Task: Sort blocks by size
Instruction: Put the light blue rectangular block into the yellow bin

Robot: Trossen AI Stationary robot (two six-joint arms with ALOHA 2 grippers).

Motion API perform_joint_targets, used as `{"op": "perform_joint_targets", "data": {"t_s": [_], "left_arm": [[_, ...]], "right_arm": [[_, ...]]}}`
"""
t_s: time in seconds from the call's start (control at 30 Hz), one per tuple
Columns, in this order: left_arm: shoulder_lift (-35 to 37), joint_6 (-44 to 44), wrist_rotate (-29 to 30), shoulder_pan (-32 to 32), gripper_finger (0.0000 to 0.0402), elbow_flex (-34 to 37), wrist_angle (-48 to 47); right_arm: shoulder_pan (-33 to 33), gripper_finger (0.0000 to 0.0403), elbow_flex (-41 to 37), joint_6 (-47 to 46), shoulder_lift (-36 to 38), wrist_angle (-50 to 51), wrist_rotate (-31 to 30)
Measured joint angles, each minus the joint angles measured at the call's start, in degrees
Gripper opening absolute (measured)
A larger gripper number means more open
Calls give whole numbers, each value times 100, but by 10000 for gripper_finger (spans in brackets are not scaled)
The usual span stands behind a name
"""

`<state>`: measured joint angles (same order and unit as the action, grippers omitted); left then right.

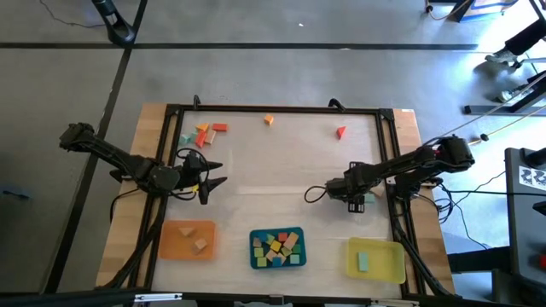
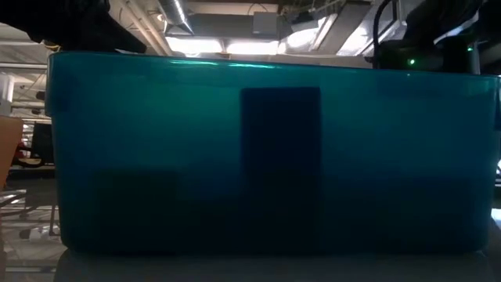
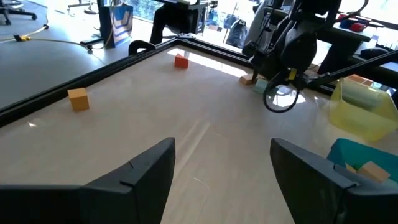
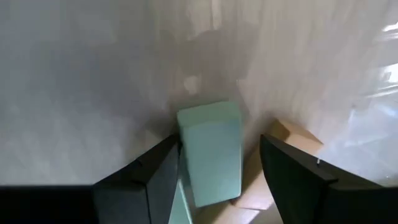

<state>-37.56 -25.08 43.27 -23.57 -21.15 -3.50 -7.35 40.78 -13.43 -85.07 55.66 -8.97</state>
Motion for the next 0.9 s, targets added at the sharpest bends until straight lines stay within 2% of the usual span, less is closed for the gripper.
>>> {"op": "perform_joint_targets", "data": {"t_s": [0.23, 0.47, 0.63, 0.77, 0.9], "left_arm": [[0, 17, 23, 0, 250, 0, -7], [1, 17, 23, 0, 250, 0, -6], [2, 2, 23, 0, 250, 0, -5], [2, 0, 25, 0, 250, 0, -5], [2, 0, 23, 0, 250, 0, 6]], "right_arm": [[37, 205, -127, -44, -20, -259, 150], [37, 120, -131, -46, -24, -303, 198], [26, 119, -113, -47, -29, -276, 225], [26, 137, 98, -294, -44, -154, 205], [26, 125, 515, -432, 32, 24, 199]]}}
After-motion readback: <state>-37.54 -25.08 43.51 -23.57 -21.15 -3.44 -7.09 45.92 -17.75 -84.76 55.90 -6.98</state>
